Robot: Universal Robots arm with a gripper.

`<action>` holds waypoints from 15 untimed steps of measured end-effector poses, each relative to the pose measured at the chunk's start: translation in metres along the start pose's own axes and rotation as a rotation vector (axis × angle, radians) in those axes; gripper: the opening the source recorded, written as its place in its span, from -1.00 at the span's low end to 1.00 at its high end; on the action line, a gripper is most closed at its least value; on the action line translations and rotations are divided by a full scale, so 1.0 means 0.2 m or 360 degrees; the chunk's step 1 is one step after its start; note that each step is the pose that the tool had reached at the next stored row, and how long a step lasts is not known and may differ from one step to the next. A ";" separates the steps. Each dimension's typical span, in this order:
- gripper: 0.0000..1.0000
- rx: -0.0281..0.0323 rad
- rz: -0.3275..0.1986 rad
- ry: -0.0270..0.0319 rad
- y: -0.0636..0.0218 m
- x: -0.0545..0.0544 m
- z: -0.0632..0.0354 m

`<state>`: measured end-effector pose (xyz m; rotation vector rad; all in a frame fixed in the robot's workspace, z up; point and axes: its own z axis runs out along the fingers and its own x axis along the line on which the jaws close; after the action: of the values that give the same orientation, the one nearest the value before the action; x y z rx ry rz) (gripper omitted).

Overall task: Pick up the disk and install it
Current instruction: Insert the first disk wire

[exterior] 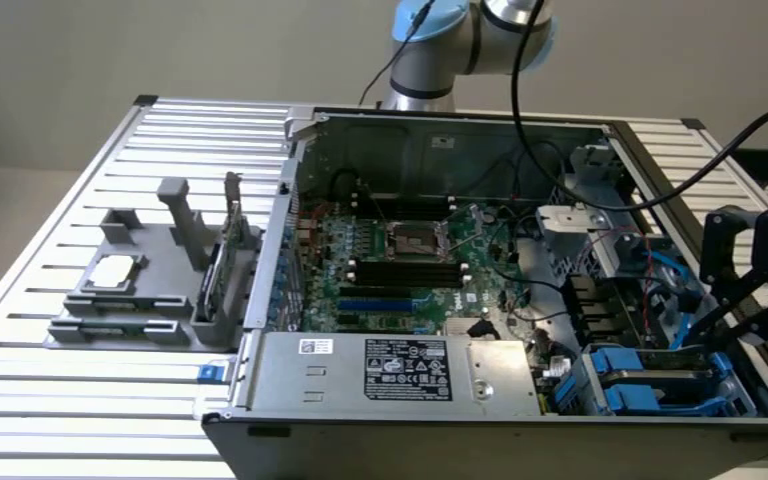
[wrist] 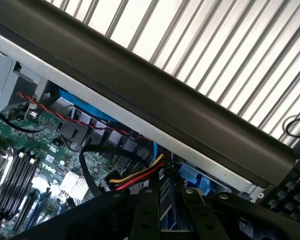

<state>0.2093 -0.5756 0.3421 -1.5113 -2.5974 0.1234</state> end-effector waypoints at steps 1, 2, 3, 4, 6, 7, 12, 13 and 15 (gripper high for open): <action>-0.53 0.00013 0.0000 0.00009 0.001 0.00 0.001; -0.53 0.00025 0.0000 0.00017 0.002 0.00 0.002; -0.53 0.00029 0.0000 0.00019 0.004 0.00 0.003; -0.53 0.00033 0.0000 0.00020 0.006 0.00 0.003; -0.53 0.00038 0.0000 0.00019 0.012 -0.01 0.007; -0.53 0.00040 0.0000 0.00020 0.014 -0.01 0.011; -0.53 0.00072 0.0000 0.00039 0.019 -0.01 0.036; -0.53 0.00092 0.0000 0.00048 0.019 -0.01 0.037; -0.53 0.00146 0.0000 0.00089 0.020 -0.01 0.038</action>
<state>0.2127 -0.5756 0.3339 -1.5062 -2.5890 0.1307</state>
